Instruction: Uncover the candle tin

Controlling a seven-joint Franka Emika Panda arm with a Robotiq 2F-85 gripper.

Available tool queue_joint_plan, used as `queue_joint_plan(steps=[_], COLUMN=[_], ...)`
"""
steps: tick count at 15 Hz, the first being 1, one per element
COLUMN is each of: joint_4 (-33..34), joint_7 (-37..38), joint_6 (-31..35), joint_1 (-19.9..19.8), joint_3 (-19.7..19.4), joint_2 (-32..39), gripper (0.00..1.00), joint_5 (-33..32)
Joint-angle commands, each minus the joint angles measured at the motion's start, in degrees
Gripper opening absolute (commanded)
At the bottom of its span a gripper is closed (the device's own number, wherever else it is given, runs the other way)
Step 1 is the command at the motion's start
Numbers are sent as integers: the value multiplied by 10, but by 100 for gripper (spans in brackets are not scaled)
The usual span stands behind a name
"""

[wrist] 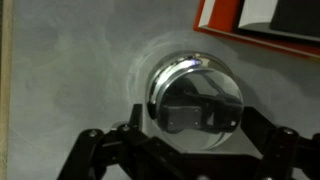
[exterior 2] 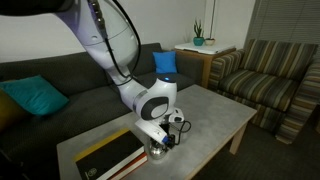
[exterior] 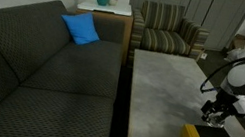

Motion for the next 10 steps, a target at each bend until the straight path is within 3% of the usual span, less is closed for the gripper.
queue_joint_plan(steps=[1,10], joint_4=[-8,-40], joint_7=[7,94], joint_6=[-15,-13], joint_1=[-13,-3], joint_3=[19,11], joint_2=[-7,-28], gripper=[100,100], joint_5=[17,17])
